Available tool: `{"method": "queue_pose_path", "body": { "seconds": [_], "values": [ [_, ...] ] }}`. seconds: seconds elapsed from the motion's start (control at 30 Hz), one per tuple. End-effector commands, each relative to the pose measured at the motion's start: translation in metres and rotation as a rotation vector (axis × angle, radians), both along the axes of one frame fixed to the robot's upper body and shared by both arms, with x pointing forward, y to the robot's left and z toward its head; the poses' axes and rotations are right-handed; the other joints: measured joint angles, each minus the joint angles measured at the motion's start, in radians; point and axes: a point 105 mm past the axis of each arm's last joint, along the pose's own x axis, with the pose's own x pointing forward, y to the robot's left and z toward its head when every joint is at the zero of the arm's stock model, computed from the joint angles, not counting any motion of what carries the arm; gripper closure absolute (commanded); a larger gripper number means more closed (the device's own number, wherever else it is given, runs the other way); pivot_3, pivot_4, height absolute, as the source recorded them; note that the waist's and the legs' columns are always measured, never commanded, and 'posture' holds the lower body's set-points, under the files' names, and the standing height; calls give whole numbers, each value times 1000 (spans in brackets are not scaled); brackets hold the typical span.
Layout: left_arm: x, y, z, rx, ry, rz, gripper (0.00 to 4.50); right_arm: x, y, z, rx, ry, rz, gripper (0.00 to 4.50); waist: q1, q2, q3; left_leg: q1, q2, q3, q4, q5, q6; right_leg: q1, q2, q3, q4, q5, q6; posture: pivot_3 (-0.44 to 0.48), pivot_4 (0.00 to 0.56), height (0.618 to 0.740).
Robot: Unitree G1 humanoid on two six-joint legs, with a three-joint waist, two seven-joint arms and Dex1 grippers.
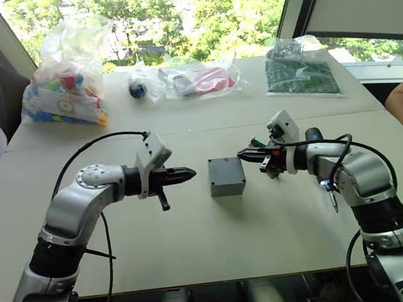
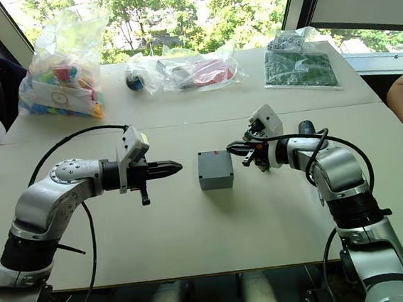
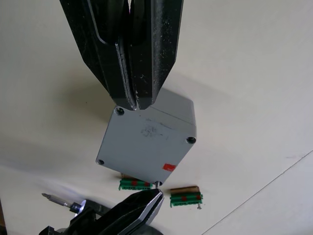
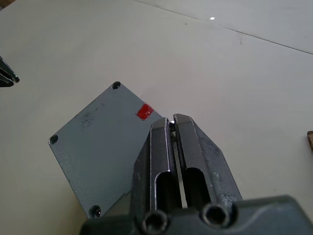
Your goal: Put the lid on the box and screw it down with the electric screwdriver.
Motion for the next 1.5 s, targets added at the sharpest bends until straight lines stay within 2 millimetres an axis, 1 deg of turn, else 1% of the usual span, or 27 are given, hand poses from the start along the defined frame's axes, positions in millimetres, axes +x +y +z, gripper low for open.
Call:
{"method": "queue_pose_path", "body": {
  "seconds": [0.03, 0.33, 0.43, 0.57, 0.63, 0.73, 0.77, 0.8, 0.87, 0.9, 0.93, 0.97, 1.0, 1.03, 1.07, 1.1, 1.13, 1.17, 1.2, 1.23, 1.3, 1.4, 1.5],
  "values": [
    [0, -2, 13, -18, -56, -15, 4500, 1, -1, 9, 0, -43, 6, 4470, 0, 0, 0, 0, 0, 0, 0, 0, 0, 0, 0, 0, 0, 0, 0, 0, 150, 740],
    [-1, -4, 14, -20, -60, -20, 4500, 4, 2, 7, -7, -56, 0, 4470, 0, 0, 0, 0, 0, 0, 0, 0, 0, 0, 0, 0, 0, 0, 0, 0, 150, 740],
    [-3, -6, 17, -35, -62, -29, 4500, 4, -2, 14, 5, -65, -9, 3705, 1, 0, 0, 0, 0, 0, 0, 0, 0, 0, 0, 0, 0, 0, 0, 0, 150, 740],
    [-4, -10, 19, -49, -69, -41, 4500, 4, -11, 27, 0, -76, -19, 2170, 1, 0, 0, 0, 0, 0, 0, 0, 0, 0, 0, 0, 0, 0, 0, 0, 150, 740],
    [-4, -12, 20, -54, -74, -47, 4500, 4, -14, 34, 1, -79, -19, 2170, 1, 0, 0, 0, 0, 0, 0, 0, 0, 0, 0, 0, 0, 0, 0, 0, 150, 740],
    [-6, -16, 24, -67, -91, -61, 4500, 2, -25, 59, 59, -80, -47, 2170, 1, 0, 0, 0, 0, 0, 0, 0, 0, 0, 0, 0, 0, 0, 0, 0, 150, 740],
    [-6, -18, 25, -70, -94, -64, 4500, 1, -29, 64, 72, -78, -57, 2170, 1, 0, 0, 0, 0, 0, 0, 0, 0, 0, 0, 0, 0, 0, 0, 0, 150, 740],
    [-7, -19, 27, -73, -102, -72, 4500, 2, -37, 71, 71, -73, -84, 2170, 2, 0, 0, 0, 0, 0, 0, 0, 0, 0, 0, 0, 0, 0, 0, 0, 150, 740],
    [-13, -24, 33, -77, -126, -112, 4500, 4, -69, 84, -4, -62, -190, 2170, 3, 0, 0, 0, 0, 0, 0, 0, 0, 0, 0, 0, 0, 0, 0, 0, 150, 740],
    [-15, -26, 35, -78, -135, -128, 4500, 4, -81, 88, -29, -51, -228, 1680, 7, 0, 0, 0, 0, 0, 0, 0, 0, 0, 0, 0, 0, 0, 0, 0, 150, 740],
    [-17, -30, 38, -82, -145, -148, 4500, 4, -94, 90, -67, -33, -263, 1606, 9, 0, 0, 0, 0, 0, 0, 0, 0, 0, 0, 0, -1, 0, 0, 0, 150, 740],
    [-21, -36, 40, -90, -155, -177, 4500, 11, -113, 92, -90, 8, -383, 1184, 8, 0, 0, -1, 0, 0, 0, 0, 0, 0, -1, 0, -1, 0, 0, 0, 150, 740],
    [-25, -43, 43, -103, -166, -210, 4500, 18, -134, 91, -101, 80, -522, 845, 6, 0, 0, -1, -1, 0, 0, 0, 0, 0, -1, 0, -2, -1, -2, 0, 150, 740],
    [-27, -50, 45, -112, -174, -233, 4500, 20, -149, 91, -106, 135, -619, 524, 4, 0, 0, -1, -1, 2, 0, 0, 0, 0, -2, 0, -2, -2, -4, 0, 150, 740],
    [-28, -56, 47, -120, -185, -250, 4500, 20, -159, 88, -118, 201, -680, 202, 1, 0, 0, -1, -1, 3, 1, 0, 0, 0, -2, 1, -2, -2, -4, 0, 150, 740],
    [-28, -59, 49, -125, -197, -256, 4500, 18, -163, 84, -135, 256, -705, 6, 1, -1, 0, -1, -1, 4, 2, 0, 0, 0, -3, 1, -3, -2, -4, 0, 150, 740],
    [-27, -62, 50, -130, -206, -261, 4500, 14, -168, 76, -193, 315, -721, 6, 0, -1, 0, -1, -1, 4, 1, 0, 0, 0, -3, 1, -3, -2, -5, 0, 150, 740],
    [-28, -65, 50, -137, -215, -266, 4500, 6, -174, 66, -288, 381, -728, 6, -1, 0, 0, -1, -1, 3, 1, 0, 0, 0, -2, 1, -3, -2, -5, 0, 150, 740],
    [-28, -66, 50, -147, -217, -268, 4500, 0, -178, 59, -329, 435, -733, 6, -1, -1, 0, 0, -1, 3, -1, 0, 0, 0, -2, 1, -3, -2, -5, 0, 150, 740],
    [-29, -67, 47, -153, -215, -267, 4500, -5, -177, 54, -330, 500, -726, 6, -1, 0, 0, 0, 0, 3, -2, 0, 0, -1, -1, 1, -2, -2, -4, 0, 150, 740],
    [-30, -70, 38, -150, -201, -263, 4500, -10, -170, 52, -292, 571, -697, 6, -3, 1, 0, -1, 0, 3, -2, 0, 0, -3, -1, 1, -2, -1, -1, 0, 150, 740],
    [-33, -73, 24, -117, -192, -256, 4500, -10, -166, 46, -293, 624, -685, 6, -5, 2, 1, -1, 0, 3, -2, 0, 0, -3, -1, 2, -2, 0, 0, 0, 150, 740],
    [-35, -76, 20, -118, -197, -245, 4500, -10, -163, 37, -313, 667, -669, 6, -1, 1, 1, -1, 0, 3, -1, 0, 0, -3, -1, 2, -1, 0, 0, 0, 150, 740]
  ]
}}
